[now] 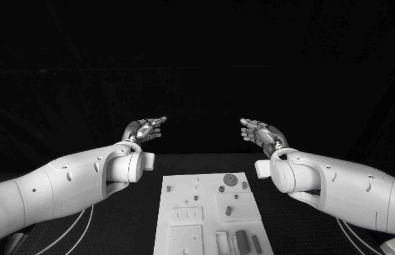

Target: Assemble the parts on the task board

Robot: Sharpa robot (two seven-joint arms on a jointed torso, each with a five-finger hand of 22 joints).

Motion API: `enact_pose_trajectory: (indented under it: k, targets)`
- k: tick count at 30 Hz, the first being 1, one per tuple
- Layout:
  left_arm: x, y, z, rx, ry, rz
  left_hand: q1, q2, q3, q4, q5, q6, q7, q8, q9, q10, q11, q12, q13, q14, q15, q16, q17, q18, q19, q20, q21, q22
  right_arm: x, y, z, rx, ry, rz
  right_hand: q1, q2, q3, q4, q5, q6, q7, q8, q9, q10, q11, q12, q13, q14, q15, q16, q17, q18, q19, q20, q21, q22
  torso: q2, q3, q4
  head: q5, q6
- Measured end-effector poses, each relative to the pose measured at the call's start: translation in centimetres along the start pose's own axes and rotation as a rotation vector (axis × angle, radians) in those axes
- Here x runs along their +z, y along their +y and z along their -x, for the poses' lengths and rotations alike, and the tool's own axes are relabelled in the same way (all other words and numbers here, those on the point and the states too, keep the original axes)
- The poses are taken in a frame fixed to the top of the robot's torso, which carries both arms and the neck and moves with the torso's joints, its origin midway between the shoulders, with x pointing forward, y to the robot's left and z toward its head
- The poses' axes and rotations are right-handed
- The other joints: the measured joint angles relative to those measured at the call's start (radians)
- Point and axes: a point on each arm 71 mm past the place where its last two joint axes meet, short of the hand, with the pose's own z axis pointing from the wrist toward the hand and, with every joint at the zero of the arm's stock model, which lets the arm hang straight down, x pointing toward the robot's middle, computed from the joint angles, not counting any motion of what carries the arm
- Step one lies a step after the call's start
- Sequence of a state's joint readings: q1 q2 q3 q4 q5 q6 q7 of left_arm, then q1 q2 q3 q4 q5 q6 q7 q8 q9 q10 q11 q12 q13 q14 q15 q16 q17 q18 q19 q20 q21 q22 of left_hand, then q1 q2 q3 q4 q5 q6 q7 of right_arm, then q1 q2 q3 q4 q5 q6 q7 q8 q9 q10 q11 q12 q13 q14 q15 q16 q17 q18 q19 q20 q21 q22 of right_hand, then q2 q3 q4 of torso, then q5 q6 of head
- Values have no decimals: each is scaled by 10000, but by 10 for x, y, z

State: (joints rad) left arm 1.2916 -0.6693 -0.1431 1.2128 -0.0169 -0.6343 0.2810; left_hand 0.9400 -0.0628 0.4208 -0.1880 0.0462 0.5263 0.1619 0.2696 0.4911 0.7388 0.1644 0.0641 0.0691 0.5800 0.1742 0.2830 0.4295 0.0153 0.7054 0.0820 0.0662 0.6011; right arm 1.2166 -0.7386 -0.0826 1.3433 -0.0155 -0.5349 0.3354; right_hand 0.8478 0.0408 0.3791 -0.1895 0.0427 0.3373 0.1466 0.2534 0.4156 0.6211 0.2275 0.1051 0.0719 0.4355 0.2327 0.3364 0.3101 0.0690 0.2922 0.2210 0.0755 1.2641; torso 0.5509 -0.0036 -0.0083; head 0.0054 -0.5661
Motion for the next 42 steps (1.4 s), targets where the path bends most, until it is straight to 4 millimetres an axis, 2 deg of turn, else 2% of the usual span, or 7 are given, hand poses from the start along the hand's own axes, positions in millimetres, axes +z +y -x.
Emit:
enact_pose_trajectory:
  k: [12,15,19,26,33,39,42]
  targets:
    - [18,-10,10,356,400,925,390,156,199,-177,23,770,93,369,167,1264,174,519,212,1303,-10,683,341,-3,810,-124,374,248,28,22,19,-428,1807,-1110,1240,-213,384,-802,38,1364,105,788,501,1274,43,458,115,1240,68,613,303,495,1182,-3,233,441,2,-1,-2,0,2]
    - [17,-7,10,445,561,1064,792,213,441,-419,39,1289,166,564,180,2061,182,858,348,2098,-128,1045,536,179,1357,-197,669,413,31,22,18,-804,2143,-1225,1609,-339,509,-921,38,1804,137,975,547,1727,-11,620,168,1743,-7,818,395,615,1653,-31,344,442,0,-3,-3,0,1]
    - [10,4,8,499,1113,1274,1145,277,778,-631,39,1971,266,781,179,2906,-12,1173,501,2839,-332,1355,776,366,1864,-360,972,616,40,13,24,-3573,2335,-678,2008,-520,816,-950,38,2364,213,1168,571,2311,-124,810,212,2357,-163,1044,493,830,2243,-44,425,447,22,-17,-5,73,-181]
    - [5,2,5,527,1961,1064,1427,557,1077,-931,38,3603,-106,1263,193,4641,-748,1707,898,4197,-983,1969,1413,462,2852,-823,1516,999,42,9,21,-6913,3010,110,2368,-663,1212,-1019,38,3277,340,1423,587,3396,-446,1122,285,3487,-582,1436,730,1249,3342,-82,682,449,47,-4,0,119,-291]
    - [-5,0,-4,498,2709,881,1444,575,1089,-943,38,3757,-157,1183,75,4835,-803,1557,945,4332,-1045,1969,1633,461,2975,-946,1516,1084,39,6,11,-9178,3704,786,2571,-740,1401,-1016,38,4031,452,1541,586,4316,-769,1221,301,4569,-1035,1785,1005,1573,4408,-133,960,410,128,35,52,93,-365]
    - [-18,-1,-9,384,3171,817,1458,496,1053,-977,37,3720,-120,980,-22,4858,-826,1353,944,4331,-1044,1841,1703,461,2974,-946,1515,1094,30,7,-4,-10928,4373,1609,2703,-872,1457,-1017,38,4524,381,1559,579,4916,-989,1221,232,5534,-1463,2074,1346,1748,5391,-278,1243,440,296,119,124,-3,-528]
    - [-25,-2,-13,300,3380,767,1356,394,1053,-977,37,3630,-30,890,-71,4757,-728,1206,942,4276,-989,1753,1740,459,2933,-987,1515,1093,29,7,-11,-11787,4586,1970,2977,-1145,1484,-1044,38,4898,285,1527,555,5414,-1098,1074,110,6562,-1917,2385,1810,1799,6460,-582,1590,439,407,164,174,-65,-661]
